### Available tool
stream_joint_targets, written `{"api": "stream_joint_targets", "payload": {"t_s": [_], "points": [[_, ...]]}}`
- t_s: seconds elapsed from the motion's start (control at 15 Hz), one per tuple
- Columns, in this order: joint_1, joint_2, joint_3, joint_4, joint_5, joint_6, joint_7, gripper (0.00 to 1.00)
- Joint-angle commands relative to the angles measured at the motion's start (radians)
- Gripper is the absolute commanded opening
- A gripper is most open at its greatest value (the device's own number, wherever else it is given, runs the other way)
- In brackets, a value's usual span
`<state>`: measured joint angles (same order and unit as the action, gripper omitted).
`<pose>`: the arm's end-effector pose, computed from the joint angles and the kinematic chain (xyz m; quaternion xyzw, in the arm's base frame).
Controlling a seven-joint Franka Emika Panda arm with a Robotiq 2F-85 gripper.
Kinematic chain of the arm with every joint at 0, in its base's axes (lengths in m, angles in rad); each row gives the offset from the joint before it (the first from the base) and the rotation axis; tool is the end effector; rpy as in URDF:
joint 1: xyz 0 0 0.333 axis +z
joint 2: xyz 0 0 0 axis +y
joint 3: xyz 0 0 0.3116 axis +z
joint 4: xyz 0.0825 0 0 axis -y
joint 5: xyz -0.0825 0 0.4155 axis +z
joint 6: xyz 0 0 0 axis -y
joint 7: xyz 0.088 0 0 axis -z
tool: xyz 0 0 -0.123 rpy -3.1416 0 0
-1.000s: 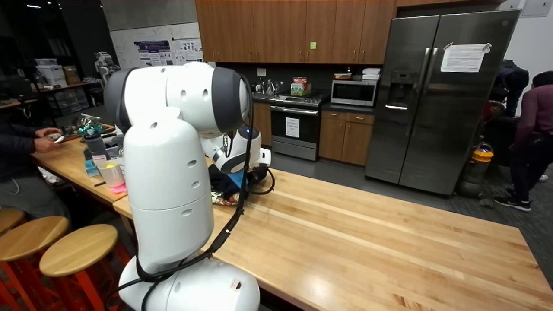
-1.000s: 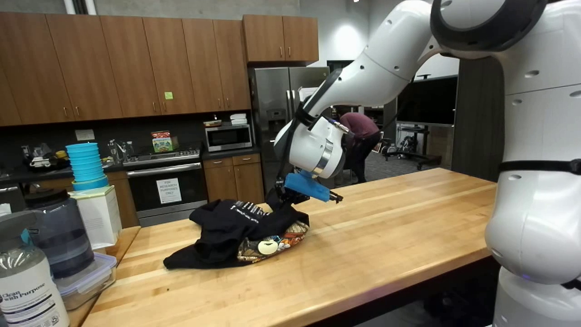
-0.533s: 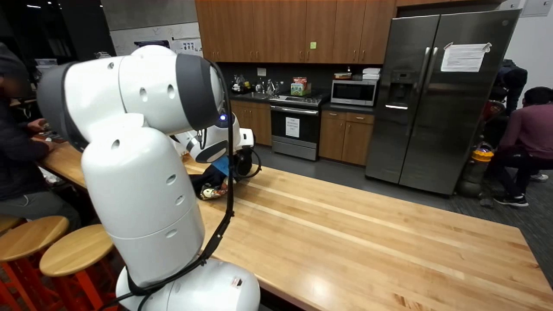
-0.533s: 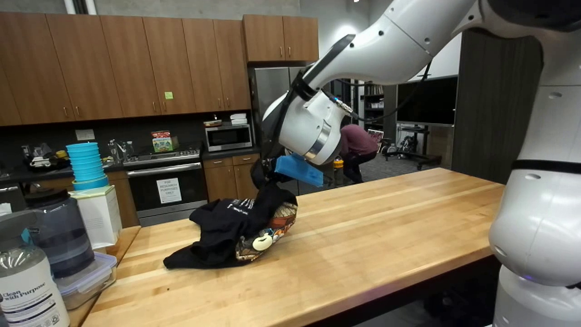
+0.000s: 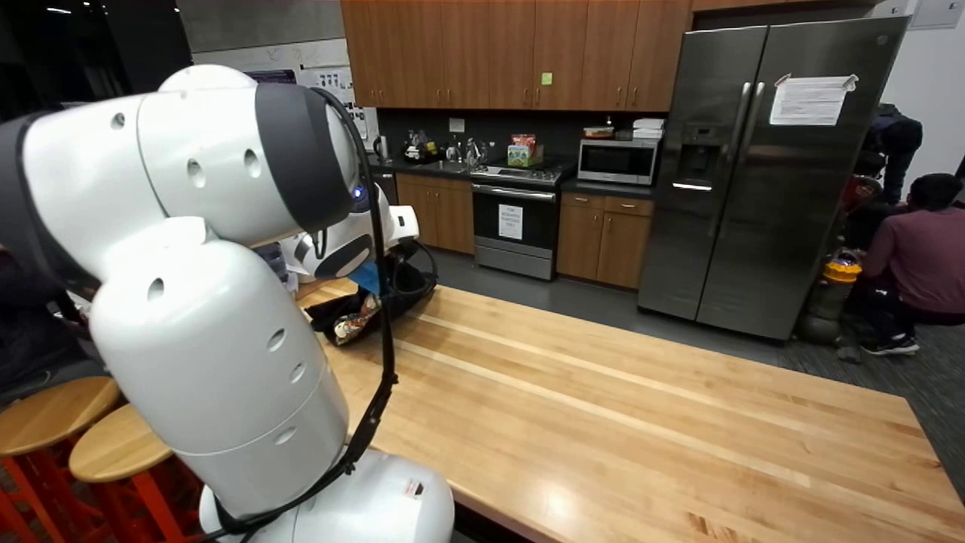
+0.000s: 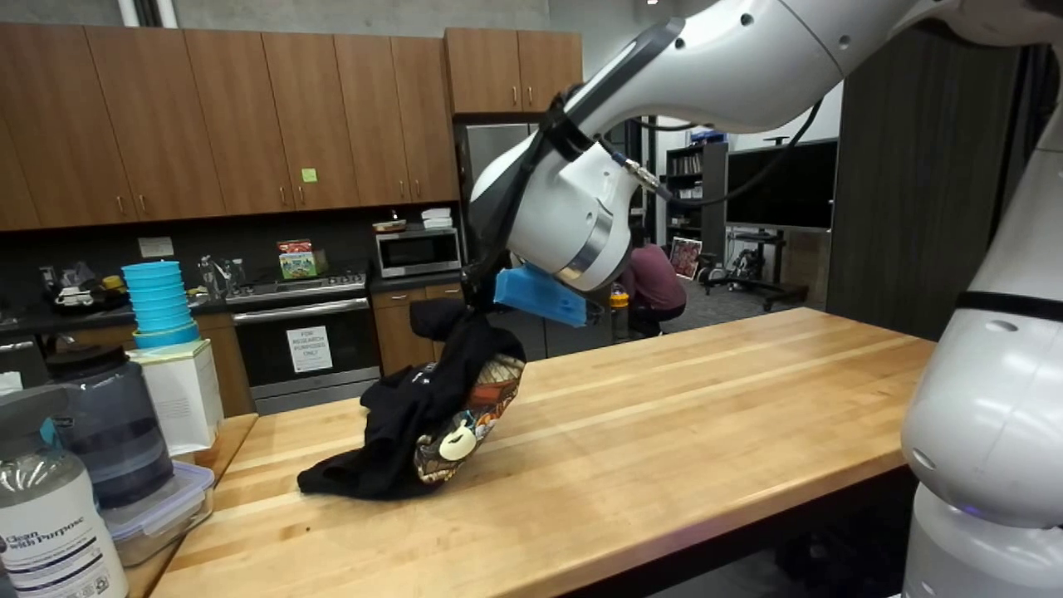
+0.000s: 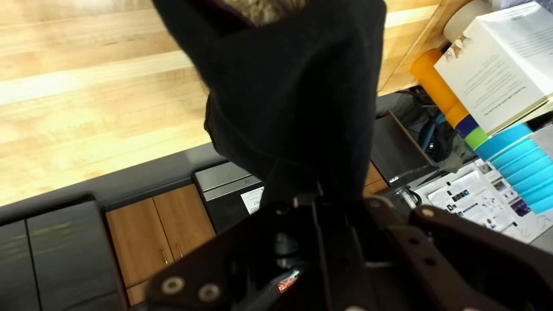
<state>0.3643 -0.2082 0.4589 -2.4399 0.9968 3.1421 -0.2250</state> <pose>0.4071 0.3353 0.4227 -0.9012 -0.0389 -0.3310 0.2770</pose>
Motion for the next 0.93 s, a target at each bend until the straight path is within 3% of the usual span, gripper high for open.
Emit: {"api": "stream_joint_targets", "payload": {"t_s": [0.0,0.87], "points": [[-0.037,-0.022,-0.043,0.005,-0.015,-0.064,-0.006,0.01],[-0.199,-0.011,-0.281,0.063,-0.018,-0.359,-0.012,0.01]]}}
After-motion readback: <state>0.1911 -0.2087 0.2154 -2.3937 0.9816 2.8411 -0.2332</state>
